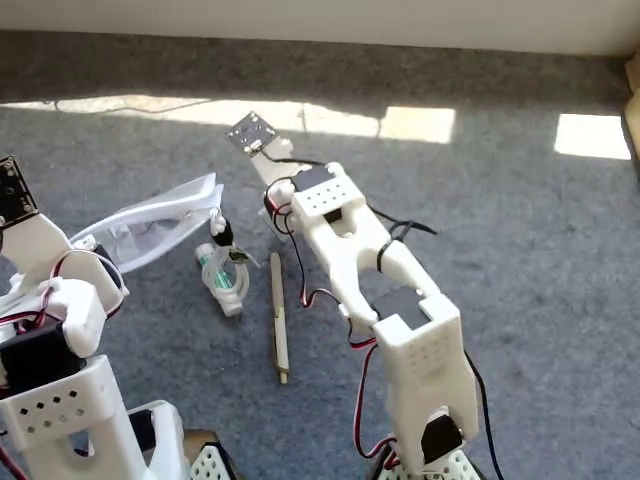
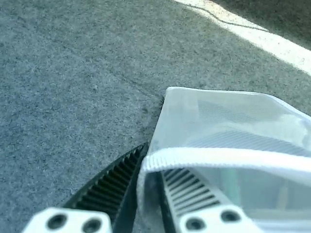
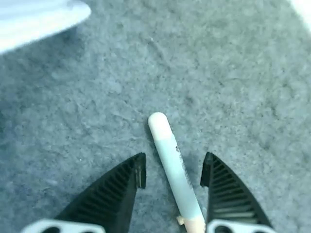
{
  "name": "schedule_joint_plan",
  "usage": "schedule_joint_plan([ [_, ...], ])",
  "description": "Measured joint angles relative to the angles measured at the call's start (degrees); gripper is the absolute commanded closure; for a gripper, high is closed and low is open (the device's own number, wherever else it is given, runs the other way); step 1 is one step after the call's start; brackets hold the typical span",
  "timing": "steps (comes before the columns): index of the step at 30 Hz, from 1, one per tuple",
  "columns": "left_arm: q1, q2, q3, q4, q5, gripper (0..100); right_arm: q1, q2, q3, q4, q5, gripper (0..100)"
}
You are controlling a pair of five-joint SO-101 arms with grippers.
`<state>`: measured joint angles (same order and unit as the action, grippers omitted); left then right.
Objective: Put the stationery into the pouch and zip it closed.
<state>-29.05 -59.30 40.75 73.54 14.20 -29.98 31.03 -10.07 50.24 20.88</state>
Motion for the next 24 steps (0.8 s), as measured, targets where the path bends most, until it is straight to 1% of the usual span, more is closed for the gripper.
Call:
schedule_joint_plan([
  [12,0.0,0.0,0.0,0.0,0.0,99,0.0,0.0,0.0,0.0,0.2,81.5],
  [17,0.0,0.0,0.0,0.0,0.0,99,0.0,4.5,-1.0,-0.1,0.4,82.1],
  [19,0.0,0.0,0.0,0.0,0.0,99,0.0,5.2,-1.7,0.4,0.4,86.5],
  [23,0.0,0.0,0.0,0.0,0.0,99,1.4,5.5,-3.4,2.3,0.4,99.5],
  [24,0.0,0.0,0.1,0.0,0.0,99,1.8,5.5,-3.6,2.7,0.4,99.5],
])
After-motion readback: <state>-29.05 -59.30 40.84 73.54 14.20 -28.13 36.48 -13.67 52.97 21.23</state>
